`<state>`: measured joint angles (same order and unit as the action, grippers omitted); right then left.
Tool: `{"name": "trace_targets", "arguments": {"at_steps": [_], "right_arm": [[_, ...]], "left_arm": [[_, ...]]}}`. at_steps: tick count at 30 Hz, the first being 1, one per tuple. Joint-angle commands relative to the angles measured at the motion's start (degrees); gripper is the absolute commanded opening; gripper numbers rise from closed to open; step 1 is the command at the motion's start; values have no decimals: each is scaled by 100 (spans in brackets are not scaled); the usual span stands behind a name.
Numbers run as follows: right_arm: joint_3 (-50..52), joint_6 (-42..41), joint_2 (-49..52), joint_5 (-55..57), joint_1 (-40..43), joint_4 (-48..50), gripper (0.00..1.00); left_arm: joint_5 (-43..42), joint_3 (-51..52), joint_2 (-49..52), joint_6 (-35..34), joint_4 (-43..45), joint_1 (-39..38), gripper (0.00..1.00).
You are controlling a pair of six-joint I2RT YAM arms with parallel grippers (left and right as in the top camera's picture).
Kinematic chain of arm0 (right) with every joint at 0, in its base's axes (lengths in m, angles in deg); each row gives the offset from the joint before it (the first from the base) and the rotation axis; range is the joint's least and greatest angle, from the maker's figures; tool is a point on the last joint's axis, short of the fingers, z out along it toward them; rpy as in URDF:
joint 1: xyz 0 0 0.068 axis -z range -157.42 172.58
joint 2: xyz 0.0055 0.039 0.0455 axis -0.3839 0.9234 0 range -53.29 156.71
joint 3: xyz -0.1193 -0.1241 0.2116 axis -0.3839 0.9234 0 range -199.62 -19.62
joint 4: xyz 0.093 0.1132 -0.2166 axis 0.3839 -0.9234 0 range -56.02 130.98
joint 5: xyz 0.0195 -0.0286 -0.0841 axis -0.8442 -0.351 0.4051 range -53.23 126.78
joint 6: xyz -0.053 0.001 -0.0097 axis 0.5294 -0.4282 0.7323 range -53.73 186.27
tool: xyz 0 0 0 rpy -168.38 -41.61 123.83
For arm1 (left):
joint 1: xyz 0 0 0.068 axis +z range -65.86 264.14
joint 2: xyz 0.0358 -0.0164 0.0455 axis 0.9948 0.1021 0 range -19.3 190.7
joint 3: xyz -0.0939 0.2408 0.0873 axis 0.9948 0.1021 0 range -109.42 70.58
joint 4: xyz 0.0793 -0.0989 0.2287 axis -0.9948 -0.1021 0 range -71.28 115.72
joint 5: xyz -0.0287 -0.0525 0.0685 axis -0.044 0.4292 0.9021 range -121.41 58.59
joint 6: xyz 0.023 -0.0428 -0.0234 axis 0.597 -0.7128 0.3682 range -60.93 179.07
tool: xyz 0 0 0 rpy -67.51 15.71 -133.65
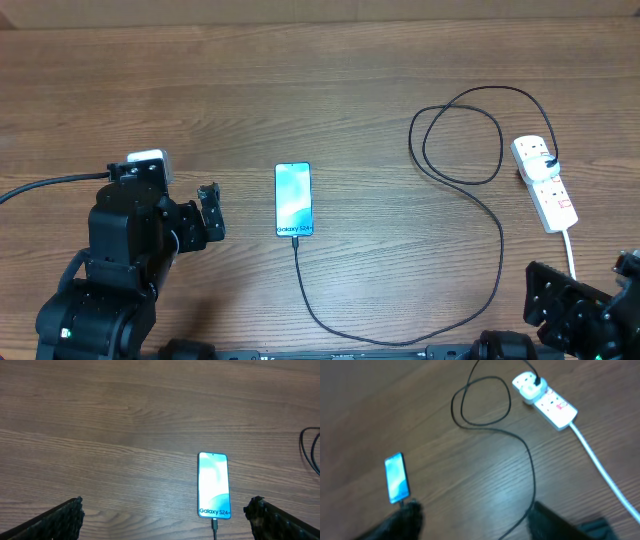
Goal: Plug charger to phone and switch on socket
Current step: 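Lift the right gripper off the power strip and pull it back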
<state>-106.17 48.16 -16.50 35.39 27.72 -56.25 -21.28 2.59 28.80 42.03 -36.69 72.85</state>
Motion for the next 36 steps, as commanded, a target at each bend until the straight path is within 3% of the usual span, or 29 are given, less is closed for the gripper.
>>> {"name": "trace_targets", "arguments": {"at_steps": [1, 4, 17, 28, 36], "right_arm": [[26, 59, -37, 42, -37, 20, 86], [26, 61, -37, 42, -37, 20, 100], [28, 63, -37, 46, -37, 20, 100], [28, 63, -37, 216, -37, 20, 100], [28, 61, -37, 216, -37, 20, 100]], "left_arm": [[94, -35, -46, -98, -2, -37, 100], [94, -35, -46, -98, -4, -37, 99], [96, -35, -125, -98, -39, -37, 100], [98, -31, -1217, -98, -332, -37, 100], [94, -31, -1257, -98, -511, -37, 100]]}}
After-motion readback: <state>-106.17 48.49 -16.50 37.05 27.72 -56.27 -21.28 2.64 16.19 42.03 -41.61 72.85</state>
